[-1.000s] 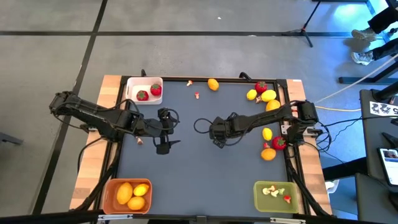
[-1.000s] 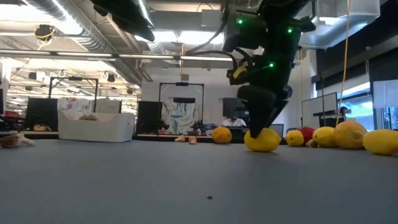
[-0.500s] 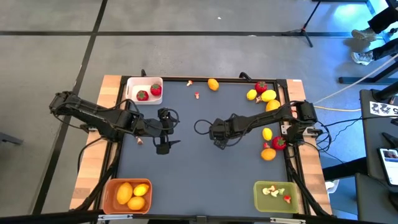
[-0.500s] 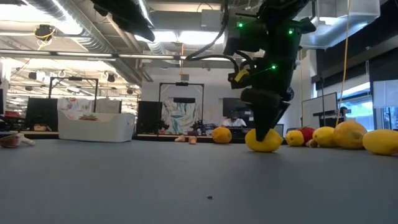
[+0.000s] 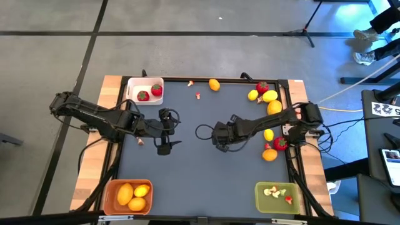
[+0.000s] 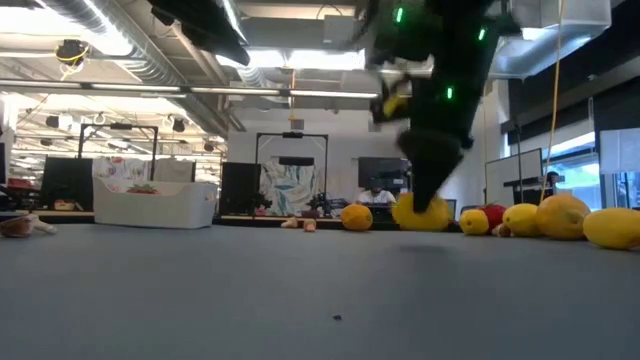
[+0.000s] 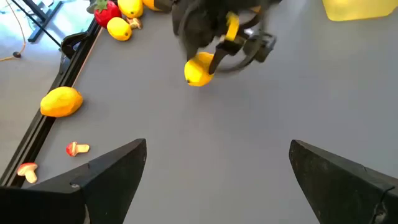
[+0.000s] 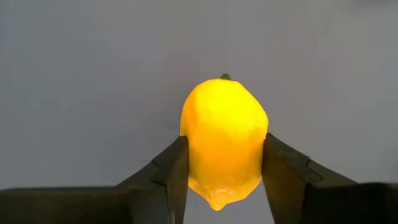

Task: Sort produce into baskets
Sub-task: Put the yellow lemon into the orange bin

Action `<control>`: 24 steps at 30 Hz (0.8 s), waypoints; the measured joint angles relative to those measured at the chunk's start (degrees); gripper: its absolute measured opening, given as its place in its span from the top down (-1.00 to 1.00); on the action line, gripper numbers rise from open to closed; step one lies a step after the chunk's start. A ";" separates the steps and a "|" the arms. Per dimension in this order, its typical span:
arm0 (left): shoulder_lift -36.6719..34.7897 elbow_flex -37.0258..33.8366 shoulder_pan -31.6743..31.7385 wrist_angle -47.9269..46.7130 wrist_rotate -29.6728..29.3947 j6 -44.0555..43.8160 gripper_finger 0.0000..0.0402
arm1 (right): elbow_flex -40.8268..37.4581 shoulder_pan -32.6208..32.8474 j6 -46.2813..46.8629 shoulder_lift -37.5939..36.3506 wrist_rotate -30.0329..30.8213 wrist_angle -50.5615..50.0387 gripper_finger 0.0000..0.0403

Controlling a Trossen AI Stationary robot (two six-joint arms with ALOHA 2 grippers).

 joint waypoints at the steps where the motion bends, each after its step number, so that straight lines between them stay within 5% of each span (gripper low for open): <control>1: 0.00 0.00 0.19 0.42 0.02 0.00 -0.95 | 0.30 0.62 0.00 -0.84 0.91 0.12 0.22; 10: 0.00 0.02 1.27 3.61 0.39 -0.29 -0.95 | 2.70 6.92 -5.95 -6.22 9.91 6.49 0.20; 24: 5.47 0.07 1.31 9.99 1.22 -0.05 -0.95 | 4.79 8.51 -22.23 -6.75 9.46 26.80 0.20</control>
